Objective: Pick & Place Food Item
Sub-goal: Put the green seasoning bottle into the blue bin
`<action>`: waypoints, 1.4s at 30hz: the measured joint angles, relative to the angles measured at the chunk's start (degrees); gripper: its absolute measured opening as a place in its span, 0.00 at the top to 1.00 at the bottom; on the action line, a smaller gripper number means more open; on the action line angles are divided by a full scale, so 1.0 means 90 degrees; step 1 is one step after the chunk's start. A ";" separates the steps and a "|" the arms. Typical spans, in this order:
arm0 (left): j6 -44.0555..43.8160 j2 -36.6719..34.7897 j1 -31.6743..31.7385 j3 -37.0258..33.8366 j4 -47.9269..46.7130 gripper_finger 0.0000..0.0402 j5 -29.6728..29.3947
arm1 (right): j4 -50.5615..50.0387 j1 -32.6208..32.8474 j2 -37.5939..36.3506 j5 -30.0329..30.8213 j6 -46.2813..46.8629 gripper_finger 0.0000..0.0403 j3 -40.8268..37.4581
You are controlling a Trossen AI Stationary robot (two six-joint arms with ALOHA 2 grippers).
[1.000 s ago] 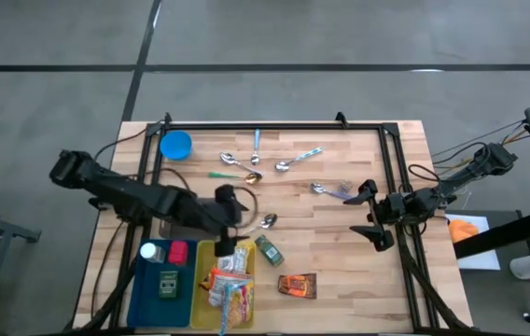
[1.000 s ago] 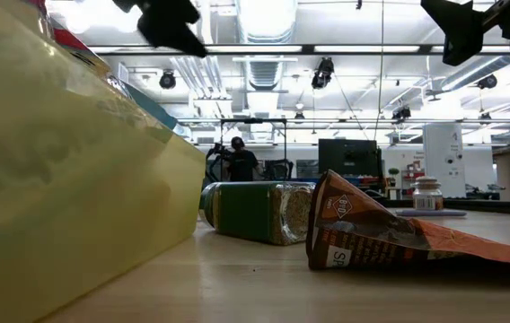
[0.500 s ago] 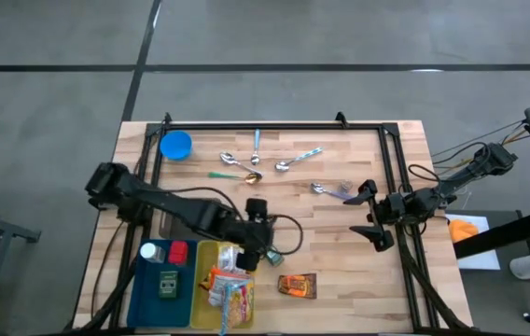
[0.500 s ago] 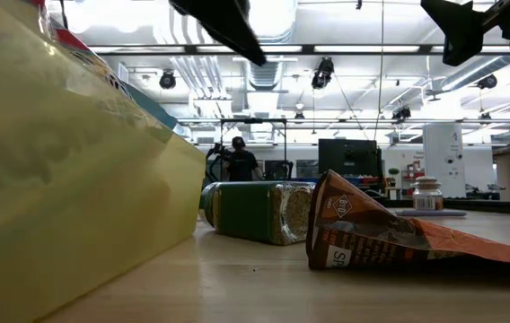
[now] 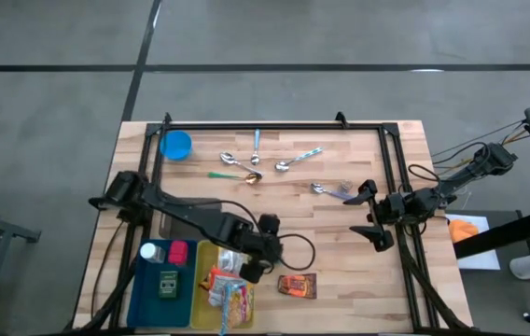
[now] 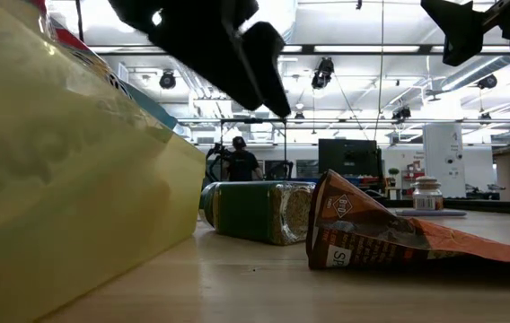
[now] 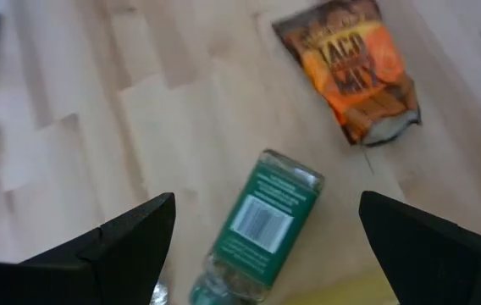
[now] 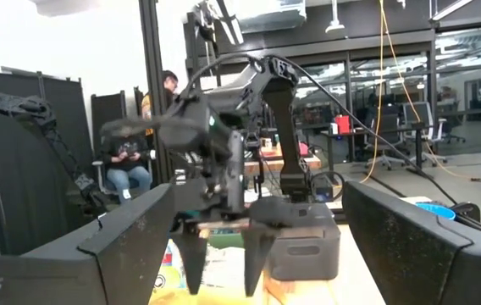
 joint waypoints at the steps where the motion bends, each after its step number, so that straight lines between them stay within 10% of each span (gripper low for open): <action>1: 0.0014 0.0041 0.0000 0.0000 -0.0008 0.07 0.0035 | 0.0000 -0.0001 0.0000 0.0000 0.0000 0.16 0.0000; 42: -0.0127 0.0954 0.0282 -0.0005 0.0269 0.15 0.0460 | -0.0189 0.0000 0.0051 0.0000 0.0000 0.16 -0.0010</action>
